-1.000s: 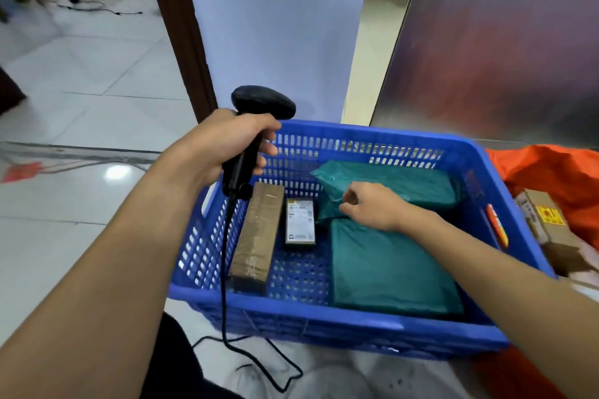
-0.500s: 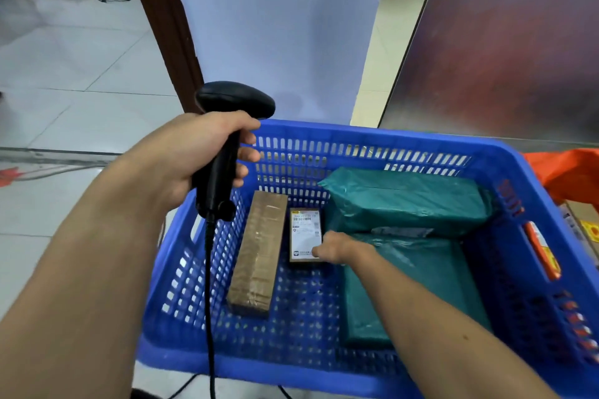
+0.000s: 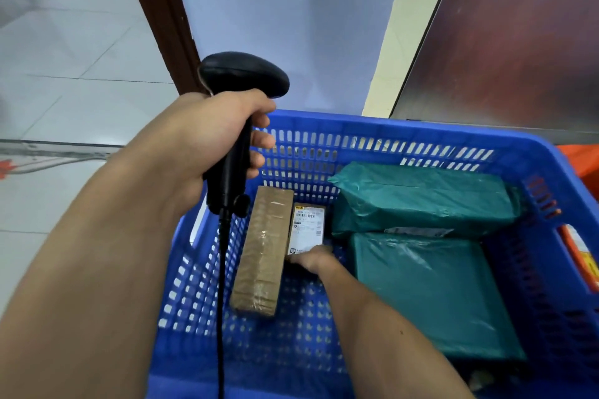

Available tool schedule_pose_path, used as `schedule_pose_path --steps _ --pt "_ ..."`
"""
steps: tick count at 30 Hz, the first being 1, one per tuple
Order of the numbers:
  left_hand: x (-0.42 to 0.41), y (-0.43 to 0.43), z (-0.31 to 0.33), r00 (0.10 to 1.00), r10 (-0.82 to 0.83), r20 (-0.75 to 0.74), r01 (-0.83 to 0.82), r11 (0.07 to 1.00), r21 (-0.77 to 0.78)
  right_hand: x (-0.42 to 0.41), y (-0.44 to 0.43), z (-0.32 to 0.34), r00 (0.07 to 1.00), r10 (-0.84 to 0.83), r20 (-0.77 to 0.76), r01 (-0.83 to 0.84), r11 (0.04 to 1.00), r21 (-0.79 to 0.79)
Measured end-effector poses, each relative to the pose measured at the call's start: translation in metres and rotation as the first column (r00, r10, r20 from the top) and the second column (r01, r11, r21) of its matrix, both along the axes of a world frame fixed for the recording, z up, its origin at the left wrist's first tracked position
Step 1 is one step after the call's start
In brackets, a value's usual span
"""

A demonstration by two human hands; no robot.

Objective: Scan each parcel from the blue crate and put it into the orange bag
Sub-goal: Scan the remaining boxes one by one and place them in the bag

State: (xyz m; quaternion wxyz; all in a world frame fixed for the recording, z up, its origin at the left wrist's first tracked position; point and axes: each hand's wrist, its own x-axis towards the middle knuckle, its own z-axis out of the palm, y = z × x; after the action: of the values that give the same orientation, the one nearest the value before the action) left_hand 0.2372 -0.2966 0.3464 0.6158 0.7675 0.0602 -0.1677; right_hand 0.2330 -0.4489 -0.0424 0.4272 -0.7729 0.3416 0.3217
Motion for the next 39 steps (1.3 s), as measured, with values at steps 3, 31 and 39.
schedule_pose_path --steps 3,31,39 --pt "-0.001 -0.001 0.002 1.000 -0.004 -0.001 0.004 1.000 0.004 0.005 -0.002 -0.005 0.997 -0.071 0.023 0.071 0.997 -0.012" --pt "-0.008 -0.001 0.014 1.000 0.015 -0.010 -0.015 0.999 -0.037 -0.004 -0.010 0.022 0.985 -0.155 0.079 0.154 0.988 0.013" --pt "-0.005 -0.006 0.013 1.000 0.010 -0.003 -0.011 1.000 -0.027 0.009 -0.001 0.028 0.975 -0.206 0.080 0.211 0.976 -0.061"
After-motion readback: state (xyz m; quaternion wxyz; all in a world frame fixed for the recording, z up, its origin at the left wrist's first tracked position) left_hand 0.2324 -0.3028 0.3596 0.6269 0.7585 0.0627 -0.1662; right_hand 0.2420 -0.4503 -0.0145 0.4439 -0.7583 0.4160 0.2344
